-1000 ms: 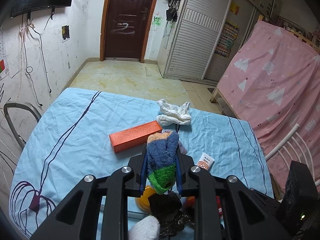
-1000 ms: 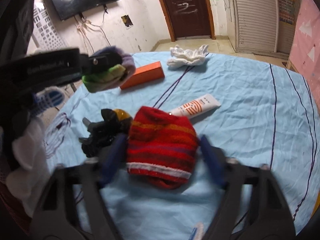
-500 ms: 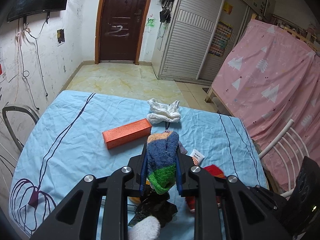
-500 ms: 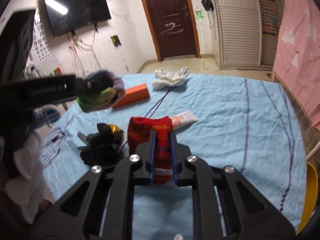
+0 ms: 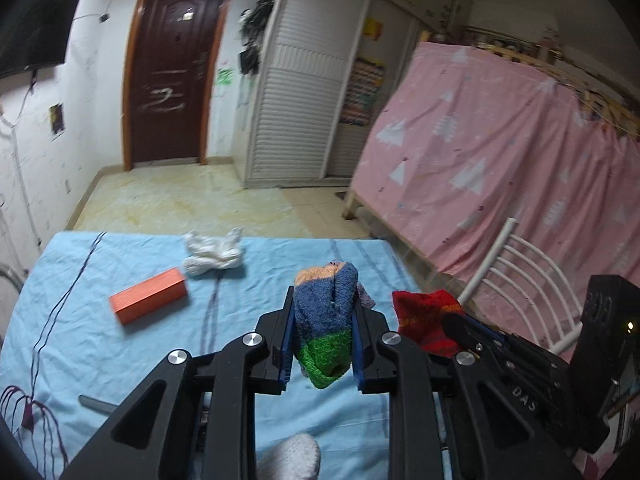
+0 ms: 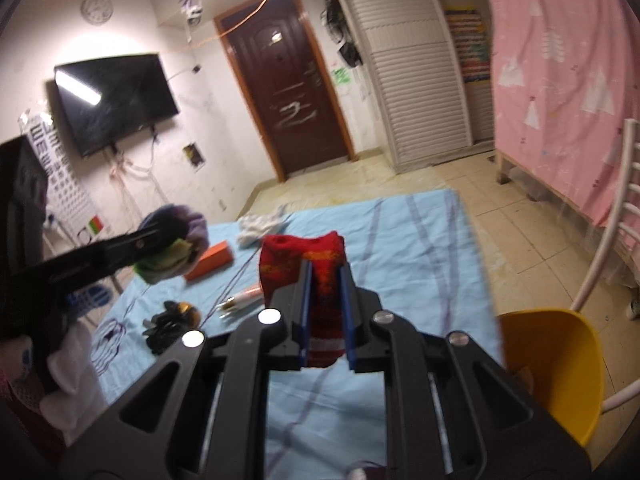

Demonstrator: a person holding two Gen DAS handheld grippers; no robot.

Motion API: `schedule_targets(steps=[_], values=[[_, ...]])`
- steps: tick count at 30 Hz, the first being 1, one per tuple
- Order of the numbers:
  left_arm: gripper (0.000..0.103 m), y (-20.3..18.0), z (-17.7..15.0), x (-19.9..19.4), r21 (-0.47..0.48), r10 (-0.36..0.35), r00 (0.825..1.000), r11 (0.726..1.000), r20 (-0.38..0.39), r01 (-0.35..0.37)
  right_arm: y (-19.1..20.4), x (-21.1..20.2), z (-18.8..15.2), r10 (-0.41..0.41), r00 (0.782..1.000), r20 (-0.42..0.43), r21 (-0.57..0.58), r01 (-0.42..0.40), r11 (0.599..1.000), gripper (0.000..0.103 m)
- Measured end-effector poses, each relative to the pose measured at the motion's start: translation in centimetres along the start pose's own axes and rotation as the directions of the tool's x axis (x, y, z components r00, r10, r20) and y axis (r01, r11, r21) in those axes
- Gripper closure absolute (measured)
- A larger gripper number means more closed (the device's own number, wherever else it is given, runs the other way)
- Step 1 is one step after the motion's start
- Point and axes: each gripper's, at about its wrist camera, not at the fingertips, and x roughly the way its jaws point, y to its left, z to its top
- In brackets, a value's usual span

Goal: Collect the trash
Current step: 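Carry both socks to the yellow bin and open both tools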

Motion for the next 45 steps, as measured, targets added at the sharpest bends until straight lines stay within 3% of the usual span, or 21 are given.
schedule_targets(steps=[9,16,24,28,33,35,37,39,42,45], values=[[0.090,-5.8,-0.6,1.7,0.099,-0.065,0.998,0.993,-0.016,0.066,-5.2,-3.7,0.4,-0.110,0.991,0.076,0.048,0.107,0.993,0.090],[0.090,-9.9,-1.2,2.9,0.162,-0.098,0.994,0.981,-0.047,0.104,-9.1,-6.3,0.5,-0.229,0.965,0.128,0.090,0.218,0.972,0.090],[0.090,-14.4,-1.7,4.2,0.229,-0.142,0.988,0.961,-0.063,0.152,-12.7,-7.4,0.5,-0.316,0.941,0.120,0.139,0.299,0.944,0.090],[0.090,-16.4,-2.0,5.0,0.240,-0.187,0.977,0.949,-0.099,0.206,-14.0,-7.7,0.2,-0.345,0.933,0.105,0.157,0.327,0.932,0.090],[0.090,-19.3,-2.4,6.4,0.259,-0.271,0.952,0.918,-0.141,0.300,-15.4,-7.8,0.0,-0.365,0.927,0.086,0.189,0.344,0.920,0.090],[0.089,-20.3,-2.8,7.1,0.265,-0.298,0.940,0.905,-0.165,0.334,-15.8,-8.0,0.0,-0.378,0.922,0.087,0.204,0.355,0.912,0.084],[0.082,-21.0,-3.1,8.0,0.262,-0.310,0.932,0.899,-0.190,0.352,-15.9,-8.2,-0.2,-0.387,0.918,0.090,0.217,0.361,0.907,0.068],[0.073,-21.5,-3.6,9.0,0.257,-0.317,0.924,0.894,-0.215,0.367,-16.1,-8.4,-0.1,-0.389,0.916,0.096,0.229,0.360,0.904,0.061],[0.055,-21.6,-4.2,9.8,0.248,-0.311,0.921,0.897,-0.233,0.366,-16.3,-8.5,-0.1,-0.393,0.914,0.099,0.232,0.363,0.902,0.058],[0.048,-21.2,-4.4,10.1,0.244,-0.304,0.922,0.901,-0.239,0.360,-16.5,-8.4,-0.1,-0.383,0.919,0.097,0.234,0.353,0.906,0.048]])
